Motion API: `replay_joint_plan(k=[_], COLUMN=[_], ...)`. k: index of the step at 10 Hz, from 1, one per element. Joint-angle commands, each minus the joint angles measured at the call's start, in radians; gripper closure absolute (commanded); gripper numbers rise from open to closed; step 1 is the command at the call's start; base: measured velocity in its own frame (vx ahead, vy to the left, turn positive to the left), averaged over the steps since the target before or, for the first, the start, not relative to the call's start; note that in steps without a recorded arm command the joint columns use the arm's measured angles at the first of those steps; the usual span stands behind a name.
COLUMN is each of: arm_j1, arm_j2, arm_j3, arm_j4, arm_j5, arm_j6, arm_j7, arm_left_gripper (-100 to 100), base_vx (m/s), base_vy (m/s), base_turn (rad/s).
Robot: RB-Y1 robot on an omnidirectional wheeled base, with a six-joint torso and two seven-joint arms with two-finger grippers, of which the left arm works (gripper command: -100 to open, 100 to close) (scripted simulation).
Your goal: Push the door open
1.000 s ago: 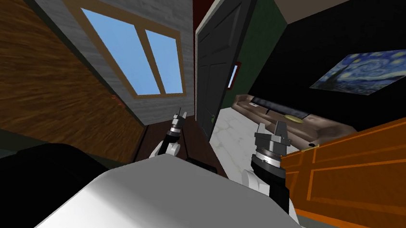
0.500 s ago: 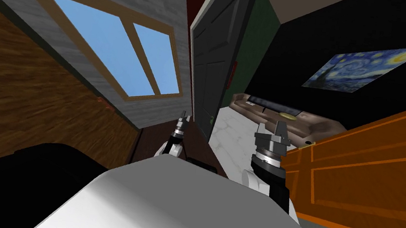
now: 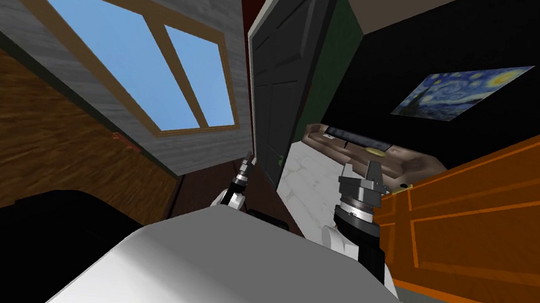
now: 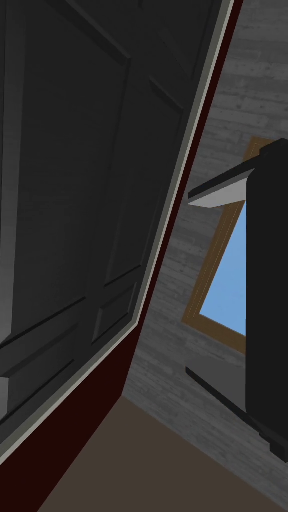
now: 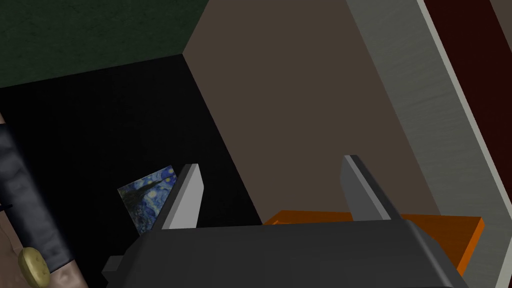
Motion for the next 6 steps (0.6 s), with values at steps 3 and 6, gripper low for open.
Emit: replay_joint_plan(k=[3, 6], arm_j1=[-0.026, -0.054], arm_j2=[0.006, 0.011], arm_j3=[-0.028, -0.06], arm_j4=[0.097, 0.191], arm_j5=[-0.006, -0.014], arm_j6=[-0.02, -0.037], arm_j7=[0.0, 0.001], arm_left_gripper=[-100, -100], base_vx=[0.065, 0.08], base_vy=[0.047, 0.081], base_turn=[-0.095, -0.127])
